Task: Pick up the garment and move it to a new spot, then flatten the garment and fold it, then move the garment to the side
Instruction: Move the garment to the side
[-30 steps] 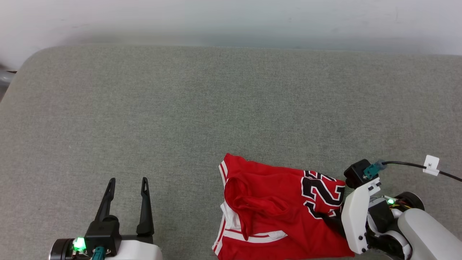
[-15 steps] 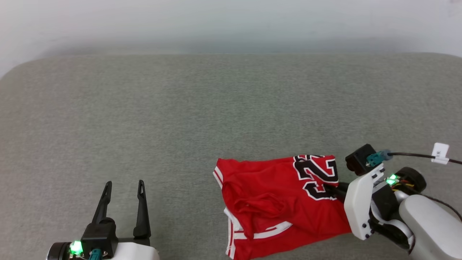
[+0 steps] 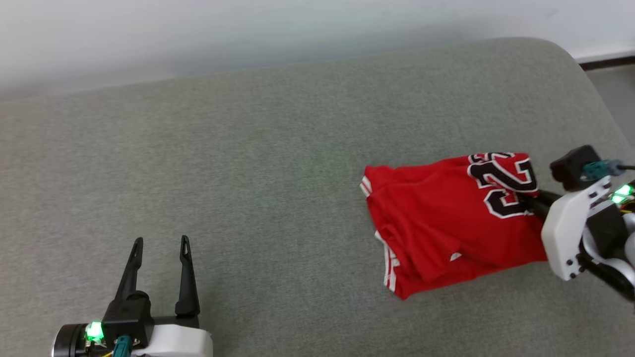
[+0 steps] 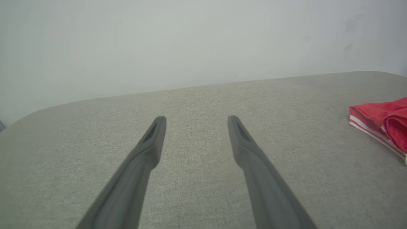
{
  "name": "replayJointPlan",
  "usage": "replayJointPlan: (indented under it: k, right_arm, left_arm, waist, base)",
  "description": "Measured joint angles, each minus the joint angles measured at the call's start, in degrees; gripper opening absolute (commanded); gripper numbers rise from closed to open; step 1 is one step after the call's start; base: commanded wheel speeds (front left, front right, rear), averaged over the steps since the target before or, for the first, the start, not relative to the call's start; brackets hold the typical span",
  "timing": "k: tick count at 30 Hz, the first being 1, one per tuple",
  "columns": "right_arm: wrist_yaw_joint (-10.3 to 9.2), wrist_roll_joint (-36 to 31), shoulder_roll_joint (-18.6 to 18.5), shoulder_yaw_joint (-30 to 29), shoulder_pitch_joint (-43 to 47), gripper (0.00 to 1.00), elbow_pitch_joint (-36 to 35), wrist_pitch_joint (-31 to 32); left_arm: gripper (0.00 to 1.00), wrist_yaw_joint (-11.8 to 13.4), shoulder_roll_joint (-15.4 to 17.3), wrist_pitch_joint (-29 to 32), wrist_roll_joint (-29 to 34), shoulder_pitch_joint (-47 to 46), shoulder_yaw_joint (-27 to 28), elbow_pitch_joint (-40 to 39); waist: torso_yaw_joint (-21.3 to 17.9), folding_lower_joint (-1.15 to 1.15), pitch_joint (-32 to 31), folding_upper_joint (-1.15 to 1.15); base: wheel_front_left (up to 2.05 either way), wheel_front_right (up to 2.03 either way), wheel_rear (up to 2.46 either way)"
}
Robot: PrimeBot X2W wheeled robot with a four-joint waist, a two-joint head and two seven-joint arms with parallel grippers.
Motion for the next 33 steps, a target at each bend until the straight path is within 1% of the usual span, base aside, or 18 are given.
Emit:
replayJointPlan:
  k: [6,10,18,24,27,29,30,31,32,33]
  right_arm:
    - [0.00,-1.3,-2.4,-3.9,-0.5,0.00,0.6,-0.9]
    - [0.00,-2.5,-3.3,-8.5,-1.0,0.00,3.9,-1.7]
    - [0.00,-5.5,-5.6,-16.6,-6.1,0.00,13.4,-2.9]
    - [0.00,-8.4,-5.4,-22.6,-10.7,0.00,22.7,-3.8]
    - [0.00,-9.6,-4.8,-25.3,-12.9,0.00,27.0,-4.2]
    - [0.00,-10.6,-3.9,-26.0,-14.0,0.00,29.0,-4.6]
    - [0.00,-10.9,-3.3,-26.2,-14.4,0.04,29.7,-4.9]
    - [0.00,-11.1,-2.7,-26.4,-14.6,0.50,30.4,-5.3]
    - [0.00,-11.6,-2.2,-26.6,-14.7,1.00,31.1,-5.8]
    - [0.00,-11.9,-1.7,-26.9,-14.7,1.00,31.7,-6.0]
  left_arm:
    - [1.00,0.2,0.7,0.0,0.5,-1.6,0.2,-1.2]
    - [1.00,0.2,1.2,0.0,0.8,-3.2,0.1,-2.3]
    - [1.00,0.2,2.8,0.0,1.7,-7.4,-1.0,-4.6]
    - [1.00,0.6,3.5,0.0,2.1,-9.5,-1.7,-5.7]
    - [1.00,1.0,3.8,0.0,2.1,-10.3,-2.0,-5.9]
    - [1.00,1.2,4.0,0.0,2.1,-10.4,-2.1,-6.0]
    - [1.00,1.3,4.1,0.0,2.1,-10.4,-2.2,-6.0]
    - [1.00,1.5,4.1,0.0,2.1,-10.4,-2.2,-5.9]
    - [1.00,1.5,4.2,0.0,2.1,-10.4,-2.3,-5.9]
    - [1.00,1.6,4.2,0.0,2.0,-10.4,-2.3,-5.8]
  waist:
    - [-2.3,0.00,3.2,0.00]
    - [-2.8,0.00,5.9,0.00]
    - [-1.9,0.00,12.6,0.00]
    - [-0.5,0.01,17.3,0.00]
    - [0.3,0.01,18.9,0.00]
    - [0.7,0.00,19.5,0.00]
    - [0.8,0.00,19.6,0.00]
    - [0.9,0.01,19.5,0.00]
    - [0.9,0.00,19.2,0.00]
    - [0.8,0.00,18.9,0.00]
  base:
    - [0.00,0.00,0.00]
    - [0.00,0.00,0.00]
    - [0.00,0.00,0.00]
    - [0.00,0.00,0.00]
    - [0.00,0.00,0.00]
    - [0.00,0.00,0.00]
    - [0.00,0.00,0.00]
    - [0.00,0.00,0.00]
    - [0.00,0.00,0.00]
    - [0.00,0.00,0.00]
